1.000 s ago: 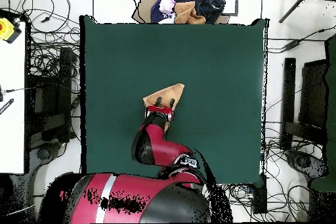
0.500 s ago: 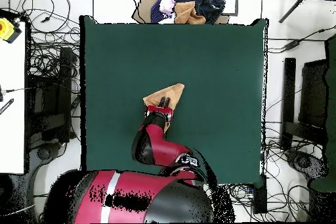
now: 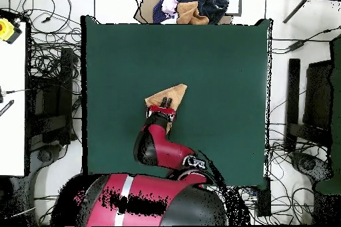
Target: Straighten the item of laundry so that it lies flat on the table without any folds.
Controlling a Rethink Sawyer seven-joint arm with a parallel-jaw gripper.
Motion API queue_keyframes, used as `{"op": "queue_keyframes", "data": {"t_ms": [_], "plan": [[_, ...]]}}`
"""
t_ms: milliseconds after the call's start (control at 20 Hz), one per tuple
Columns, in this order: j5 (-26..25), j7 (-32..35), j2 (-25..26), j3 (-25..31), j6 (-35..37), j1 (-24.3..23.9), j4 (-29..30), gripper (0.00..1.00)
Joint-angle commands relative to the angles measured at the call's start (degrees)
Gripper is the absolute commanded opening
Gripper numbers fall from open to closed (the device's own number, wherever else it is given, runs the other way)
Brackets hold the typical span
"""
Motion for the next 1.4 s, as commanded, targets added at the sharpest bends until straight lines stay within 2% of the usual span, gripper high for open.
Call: {"op": "queue_keyframes", "data": {"t_ms": [50,500,900,1400], "plan": [[1.97,14.22,-2.41,7.71,12.33,-0.65,1.54,0.0],[2.87,13.06,-13.74,5.19,22.46,0.72,7.45,0.0],[0.75,10.57,-27.24,1.69,34.97,0.98,12.28,0.0],[-0.55,10.52,-35.86,-1.9,40.83,2.17,15.67,0.0]]}}
